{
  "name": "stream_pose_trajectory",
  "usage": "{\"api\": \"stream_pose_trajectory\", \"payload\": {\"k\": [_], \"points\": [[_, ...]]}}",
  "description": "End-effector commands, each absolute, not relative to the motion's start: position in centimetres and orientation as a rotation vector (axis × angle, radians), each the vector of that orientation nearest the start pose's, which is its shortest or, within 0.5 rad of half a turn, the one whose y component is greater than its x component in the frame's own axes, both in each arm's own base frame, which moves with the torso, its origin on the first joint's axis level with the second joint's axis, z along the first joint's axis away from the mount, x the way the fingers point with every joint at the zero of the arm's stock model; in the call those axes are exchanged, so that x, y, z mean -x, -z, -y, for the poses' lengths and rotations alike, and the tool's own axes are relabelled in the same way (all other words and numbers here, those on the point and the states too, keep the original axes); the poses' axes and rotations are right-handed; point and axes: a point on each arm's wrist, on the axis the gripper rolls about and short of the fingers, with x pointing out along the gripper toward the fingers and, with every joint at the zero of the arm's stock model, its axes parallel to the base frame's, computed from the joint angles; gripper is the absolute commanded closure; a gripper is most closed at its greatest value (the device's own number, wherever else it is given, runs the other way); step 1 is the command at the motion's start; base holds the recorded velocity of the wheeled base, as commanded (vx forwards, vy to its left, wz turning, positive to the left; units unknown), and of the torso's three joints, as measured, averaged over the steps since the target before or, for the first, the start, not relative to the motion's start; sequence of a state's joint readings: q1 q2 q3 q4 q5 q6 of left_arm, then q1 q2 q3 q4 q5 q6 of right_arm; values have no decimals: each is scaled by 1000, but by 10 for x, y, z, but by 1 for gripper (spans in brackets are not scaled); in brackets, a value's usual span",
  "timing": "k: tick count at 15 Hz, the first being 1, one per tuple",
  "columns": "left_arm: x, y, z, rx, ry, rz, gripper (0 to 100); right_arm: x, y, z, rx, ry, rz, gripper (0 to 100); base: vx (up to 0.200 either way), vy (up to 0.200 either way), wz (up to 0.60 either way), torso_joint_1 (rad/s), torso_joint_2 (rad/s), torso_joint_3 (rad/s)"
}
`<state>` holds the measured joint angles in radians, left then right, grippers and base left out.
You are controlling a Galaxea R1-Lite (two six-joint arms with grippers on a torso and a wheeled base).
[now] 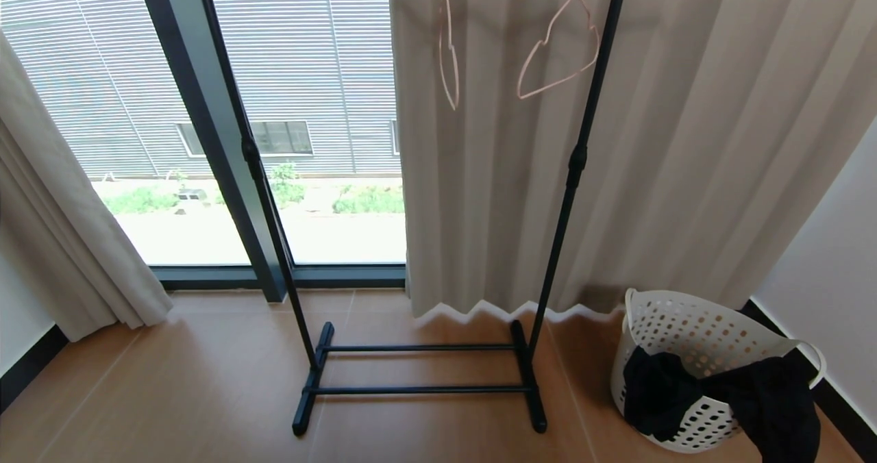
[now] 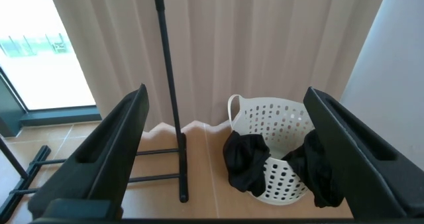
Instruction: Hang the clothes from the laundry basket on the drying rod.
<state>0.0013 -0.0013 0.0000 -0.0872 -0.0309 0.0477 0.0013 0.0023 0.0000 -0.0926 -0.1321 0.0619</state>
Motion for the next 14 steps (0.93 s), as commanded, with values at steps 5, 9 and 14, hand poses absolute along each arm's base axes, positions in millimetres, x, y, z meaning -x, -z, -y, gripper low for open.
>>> {"api": "stream_pose_trajectory", "payload": {"k": [5,9,14], "points": [[23,-84,1,-49,27,88,0,23,-85,3,-69,127,96,0,0,0,-600,0,0,2],[23,-84,1,-50,29,88,0,23,-85,3,-67,127,94,0,50,-50,-150,1,2,2],[23,-84,1,-50,27,88,0,23,-85,3,-67,127,94,0,200,-40,0,1,2,4]]}}
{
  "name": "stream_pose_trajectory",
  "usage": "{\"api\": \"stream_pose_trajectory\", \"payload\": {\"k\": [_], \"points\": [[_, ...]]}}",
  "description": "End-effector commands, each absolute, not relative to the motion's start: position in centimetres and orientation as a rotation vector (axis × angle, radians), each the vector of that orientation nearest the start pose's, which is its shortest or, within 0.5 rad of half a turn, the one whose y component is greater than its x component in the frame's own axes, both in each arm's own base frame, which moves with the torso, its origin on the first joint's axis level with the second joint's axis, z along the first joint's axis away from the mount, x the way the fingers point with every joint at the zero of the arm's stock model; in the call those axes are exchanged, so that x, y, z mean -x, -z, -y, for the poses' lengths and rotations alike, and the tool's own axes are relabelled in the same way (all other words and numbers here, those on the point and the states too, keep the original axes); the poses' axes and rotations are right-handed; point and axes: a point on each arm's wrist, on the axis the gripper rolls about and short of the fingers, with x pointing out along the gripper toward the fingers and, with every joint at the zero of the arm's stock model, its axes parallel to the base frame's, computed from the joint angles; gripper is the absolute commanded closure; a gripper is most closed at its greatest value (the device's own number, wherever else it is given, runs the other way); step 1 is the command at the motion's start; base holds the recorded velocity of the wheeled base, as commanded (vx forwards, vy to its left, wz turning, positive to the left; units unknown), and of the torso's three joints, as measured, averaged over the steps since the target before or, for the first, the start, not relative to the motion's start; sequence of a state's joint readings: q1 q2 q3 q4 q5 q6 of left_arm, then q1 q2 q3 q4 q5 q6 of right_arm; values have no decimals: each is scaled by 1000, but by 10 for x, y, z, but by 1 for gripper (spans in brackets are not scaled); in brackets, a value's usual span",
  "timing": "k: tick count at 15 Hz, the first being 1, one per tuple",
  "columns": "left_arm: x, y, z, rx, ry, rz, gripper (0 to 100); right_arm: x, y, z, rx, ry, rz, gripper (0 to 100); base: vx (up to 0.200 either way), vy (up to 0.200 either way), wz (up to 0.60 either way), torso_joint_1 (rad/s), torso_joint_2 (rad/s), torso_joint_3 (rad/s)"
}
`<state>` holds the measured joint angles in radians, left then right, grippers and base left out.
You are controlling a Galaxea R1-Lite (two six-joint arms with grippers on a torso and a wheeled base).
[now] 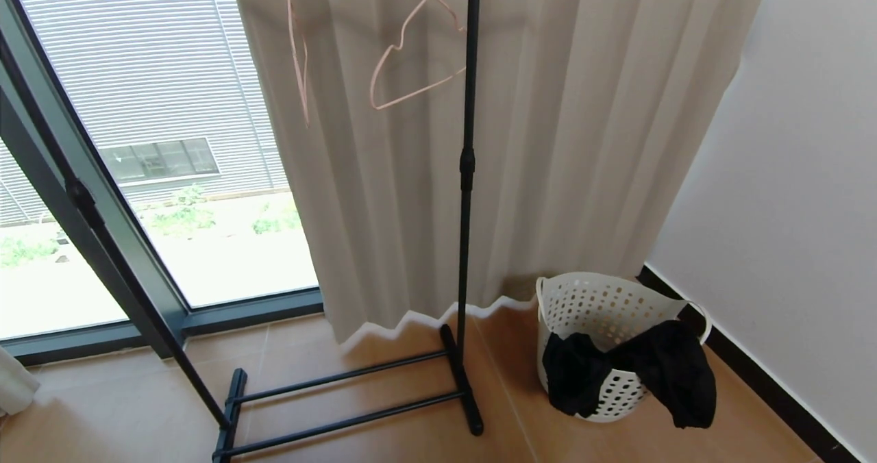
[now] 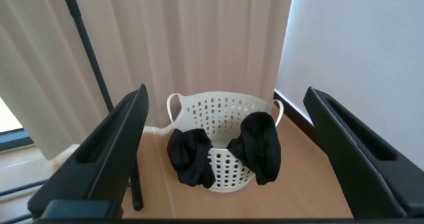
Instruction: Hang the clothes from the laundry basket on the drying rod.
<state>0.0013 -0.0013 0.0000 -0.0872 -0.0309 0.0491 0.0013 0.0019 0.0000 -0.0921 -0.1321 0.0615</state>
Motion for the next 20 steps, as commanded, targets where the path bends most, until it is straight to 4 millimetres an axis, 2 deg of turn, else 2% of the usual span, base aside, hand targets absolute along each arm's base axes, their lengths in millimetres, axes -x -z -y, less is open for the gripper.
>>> {"api": "stream_pose_trajectory", "payload": {"k": [1,3,7,11,13,15,20], "points": [[23,-84,1,-50,27,88,0,23,-85,3,-67,126,94,0,200,0,0,2,-2,2],[23,-84,1,-50,29,88,0,23,-85,3,-67,126,96,0,200,0,-300,2,0,-2],[23,-84,1,-49,27,88,0,23,-85,3,-67,127,94,0,0,0,-600,5,6,1],[23,-84,1,-49,27,88,0,23,-85,3,-67,127,96,0,0,0,0,0,0,0],[23,-84,1,-50,27,88,0,23,-85,3,-67,127,96,0,0,0,-600,-2,2,-2],[23,-84,1,-50,27,88,0,23,-85,3,-69,127,96,0,0,0,0,0,0,0],[23,-84,1,-50,29,88,0,23,-85,3,-67,127,94,0,200,0,0,-2,5,1]]}}
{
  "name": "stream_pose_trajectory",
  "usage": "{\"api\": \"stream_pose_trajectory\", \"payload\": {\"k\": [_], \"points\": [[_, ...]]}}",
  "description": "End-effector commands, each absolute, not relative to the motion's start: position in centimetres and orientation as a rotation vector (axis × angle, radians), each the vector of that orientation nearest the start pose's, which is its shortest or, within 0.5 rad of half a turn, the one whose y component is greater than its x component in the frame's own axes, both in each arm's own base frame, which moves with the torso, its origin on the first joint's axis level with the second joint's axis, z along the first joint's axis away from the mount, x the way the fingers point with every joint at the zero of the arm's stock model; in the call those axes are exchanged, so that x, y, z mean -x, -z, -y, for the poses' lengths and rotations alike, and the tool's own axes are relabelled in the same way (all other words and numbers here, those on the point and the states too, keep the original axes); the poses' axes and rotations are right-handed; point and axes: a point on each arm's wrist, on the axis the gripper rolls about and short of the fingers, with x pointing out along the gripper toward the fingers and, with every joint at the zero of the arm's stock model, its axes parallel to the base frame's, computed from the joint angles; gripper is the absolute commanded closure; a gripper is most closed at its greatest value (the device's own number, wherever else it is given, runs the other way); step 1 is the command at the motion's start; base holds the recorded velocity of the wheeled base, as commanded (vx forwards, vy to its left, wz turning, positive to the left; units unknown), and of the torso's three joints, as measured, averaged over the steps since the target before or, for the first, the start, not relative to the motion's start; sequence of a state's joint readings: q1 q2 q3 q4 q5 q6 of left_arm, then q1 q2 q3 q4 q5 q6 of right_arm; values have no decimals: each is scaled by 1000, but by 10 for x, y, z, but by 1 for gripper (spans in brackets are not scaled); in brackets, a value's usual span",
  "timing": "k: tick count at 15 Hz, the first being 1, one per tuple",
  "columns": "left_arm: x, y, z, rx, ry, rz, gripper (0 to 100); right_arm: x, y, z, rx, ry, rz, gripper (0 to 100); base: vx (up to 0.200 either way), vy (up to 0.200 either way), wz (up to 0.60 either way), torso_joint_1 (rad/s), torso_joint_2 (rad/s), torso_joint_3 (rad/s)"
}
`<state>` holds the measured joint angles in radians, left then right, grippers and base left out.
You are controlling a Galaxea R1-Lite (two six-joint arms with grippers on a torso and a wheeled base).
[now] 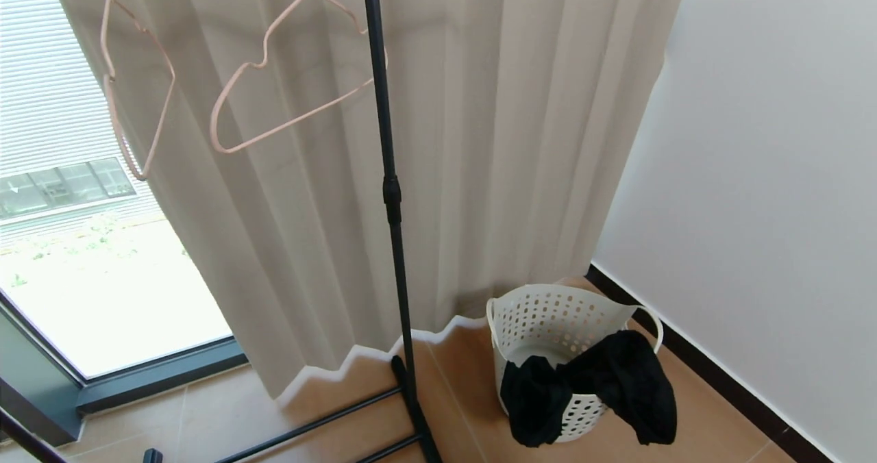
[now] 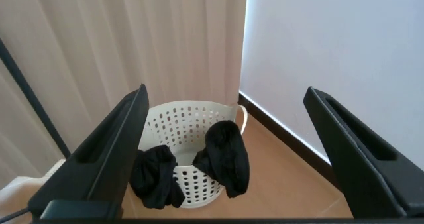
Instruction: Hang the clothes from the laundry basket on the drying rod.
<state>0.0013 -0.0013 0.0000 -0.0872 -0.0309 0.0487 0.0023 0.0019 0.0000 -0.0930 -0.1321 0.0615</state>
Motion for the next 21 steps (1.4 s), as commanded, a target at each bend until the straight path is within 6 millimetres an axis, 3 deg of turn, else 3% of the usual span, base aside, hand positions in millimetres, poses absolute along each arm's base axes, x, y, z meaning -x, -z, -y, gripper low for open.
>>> {"api": "stream_pose_trajectory", "payload": {"k": [1,4,7,12,16,21], "points": [[23,-84,1,-50,29,88,0,23,-85,3,-67,127,96,0,200,0,0,12,-2,2],[23,-84,1,-50,29,88,0,23,-85,3,-67,127,94,0,133,-67,0,2,4,4],[23,-84,1,-50,29,88,0,23,-85,3,-67,127,96,0,-200,-200,0,4,5,1],[23,-84,1,-50,29,88,0,23,-85,3,-67,127,96,0,-200,0,0,-4,2,2],[23,-84,1,-50,27,88,0,23,-85,3,-67,127,94,0,50,0,0,-2,1,1],[23,-84,1,-52,27,88,0,23,-85,3,-67,127,94,0,200,-200,0,6,0,-1]]}}
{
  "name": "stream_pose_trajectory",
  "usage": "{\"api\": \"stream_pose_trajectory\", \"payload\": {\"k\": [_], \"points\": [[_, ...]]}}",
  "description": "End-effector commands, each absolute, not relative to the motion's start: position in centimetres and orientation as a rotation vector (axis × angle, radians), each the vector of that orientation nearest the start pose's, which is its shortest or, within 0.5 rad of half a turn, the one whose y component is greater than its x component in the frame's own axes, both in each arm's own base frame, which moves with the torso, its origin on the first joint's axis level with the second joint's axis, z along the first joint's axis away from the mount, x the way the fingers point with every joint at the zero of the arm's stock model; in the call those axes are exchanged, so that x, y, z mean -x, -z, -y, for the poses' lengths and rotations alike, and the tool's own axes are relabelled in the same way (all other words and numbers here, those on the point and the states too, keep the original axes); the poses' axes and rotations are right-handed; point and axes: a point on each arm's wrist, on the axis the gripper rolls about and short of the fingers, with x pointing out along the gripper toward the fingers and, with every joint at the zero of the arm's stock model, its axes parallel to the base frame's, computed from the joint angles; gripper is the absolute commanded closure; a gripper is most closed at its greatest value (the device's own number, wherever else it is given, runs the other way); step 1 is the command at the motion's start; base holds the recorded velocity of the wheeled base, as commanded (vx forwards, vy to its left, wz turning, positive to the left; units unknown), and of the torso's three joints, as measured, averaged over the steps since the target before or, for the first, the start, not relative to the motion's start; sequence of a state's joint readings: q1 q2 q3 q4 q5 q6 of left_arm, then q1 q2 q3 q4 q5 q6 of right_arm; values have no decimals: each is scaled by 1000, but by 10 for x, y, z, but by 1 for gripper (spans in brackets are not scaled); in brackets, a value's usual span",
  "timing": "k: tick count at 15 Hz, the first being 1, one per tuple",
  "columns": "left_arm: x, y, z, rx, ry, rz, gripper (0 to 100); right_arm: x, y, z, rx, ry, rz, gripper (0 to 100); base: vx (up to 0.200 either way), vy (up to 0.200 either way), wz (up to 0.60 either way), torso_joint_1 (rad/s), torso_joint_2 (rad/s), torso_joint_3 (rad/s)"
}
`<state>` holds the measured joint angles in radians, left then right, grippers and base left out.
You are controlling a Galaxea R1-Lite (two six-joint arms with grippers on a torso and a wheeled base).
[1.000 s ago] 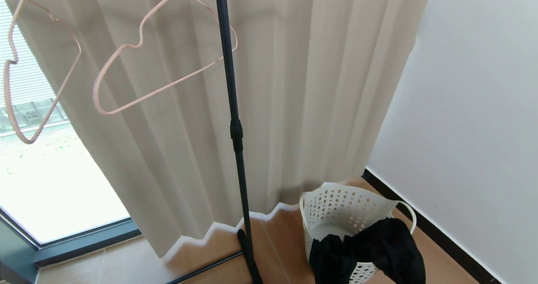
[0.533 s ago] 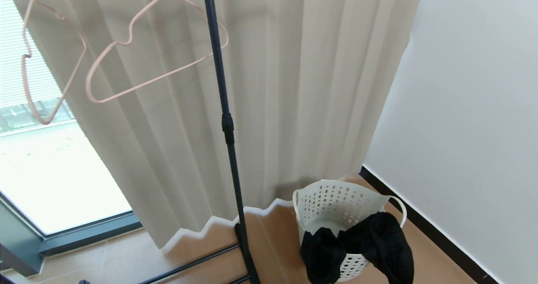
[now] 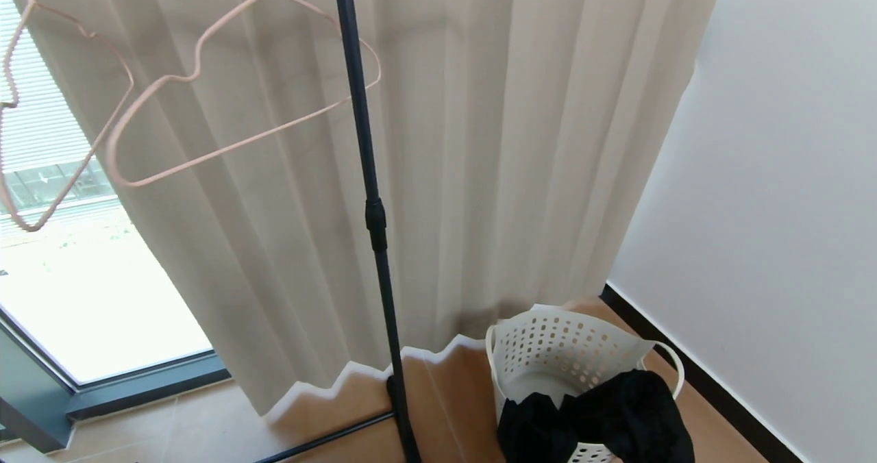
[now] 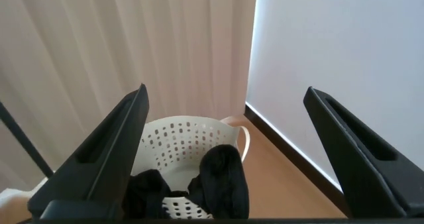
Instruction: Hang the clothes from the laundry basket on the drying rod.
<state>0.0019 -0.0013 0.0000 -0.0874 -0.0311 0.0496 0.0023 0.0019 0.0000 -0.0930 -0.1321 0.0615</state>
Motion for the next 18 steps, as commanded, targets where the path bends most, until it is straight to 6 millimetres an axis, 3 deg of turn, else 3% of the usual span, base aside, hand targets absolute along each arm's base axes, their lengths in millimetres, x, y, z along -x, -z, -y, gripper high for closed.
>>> {"api": "stream_pose_trajectory", "payload": {"k": [1,4,10,14,18], "points": [[23,-84,1,-50,25,88,0,23,-85,3,-67,126,94,0,200,-200,0,2,2,2],[23,-84,1,-52,27,88,0,23,-85,3,-67,126,96,0,0,0,0,0,0,0],[23,-84,1,-52,28,88,0,23,-85,3,-67,127,96,0,0,-200,0,4,2,2],[23,-84,1,-47,24,88,0,23,-85,3,-67,127,94,0,0,0,0,0,0,0],[23,-84,1,-47,26,88,0,23,-85,3,-67,127,94,0,0,0,0,-59,301,253]]}}
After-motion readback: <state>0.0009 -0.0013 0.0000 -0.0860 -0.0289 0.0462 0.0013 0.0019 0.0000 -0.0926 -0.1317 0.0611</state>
